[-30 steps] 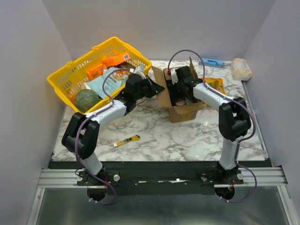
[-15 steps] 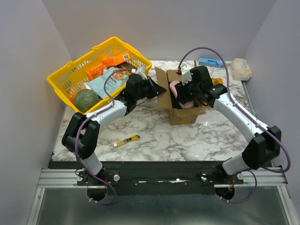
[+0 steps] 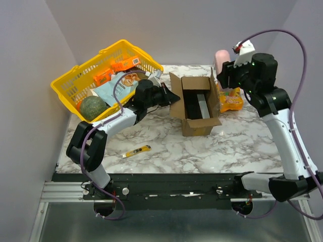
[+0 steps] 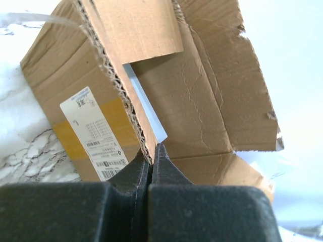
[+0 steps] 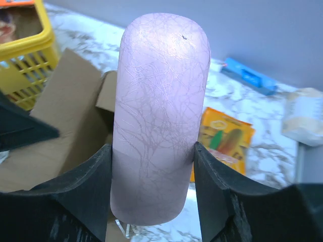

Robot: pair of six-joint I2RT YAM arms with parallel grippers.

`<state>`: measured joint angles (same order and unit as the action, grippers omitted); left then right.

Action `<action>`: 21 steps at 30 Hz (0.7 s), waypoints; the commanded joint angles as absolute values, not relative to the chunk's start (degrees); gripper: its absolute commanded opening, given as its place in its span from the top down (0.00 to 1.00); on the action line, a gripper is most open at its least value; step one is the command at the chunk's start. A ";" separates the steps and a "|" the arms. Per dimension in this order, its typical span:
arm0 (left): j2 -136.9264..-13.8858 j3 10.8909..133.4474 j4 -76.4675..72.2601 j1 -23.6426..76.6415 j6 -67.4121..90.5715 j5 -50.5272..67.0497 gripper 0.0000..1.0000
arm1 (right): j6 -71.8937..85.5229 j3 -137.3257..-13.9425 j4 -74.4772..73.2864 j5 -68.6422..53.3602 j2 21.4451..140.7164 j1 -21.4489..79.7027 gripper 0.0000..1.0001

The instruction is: Unpack the express box

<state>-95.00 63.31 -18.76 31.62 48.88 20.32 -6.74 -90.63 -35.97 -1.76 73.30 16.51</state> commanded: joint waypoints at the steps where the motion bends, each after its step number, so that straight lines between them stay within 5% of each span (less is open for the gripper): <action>1: -91.41 64.33 -19.43 32.17 39.38 28.12 1.00 | -12.29 -84.84 -36.21 6.84 69.44 14.95 1.00; 10: -88.07 59.16 -15.82 32.17 41.92 23.91 0.99 | -9.93 -57.50 -36.22 8.00 67.67 8.09 0.99; 18: -86.40 57.31 -16.26 32.17 42.10 23.56 0.71 | -13.35 -46.33 -28.31 3.52 73.38 7.73 0.97; 21: -86.31 57.13 -16.17 32.08 41.84 23.64 0.67 | -16.16 -44.91 -26.63 0.71 76.54 7.65 0.72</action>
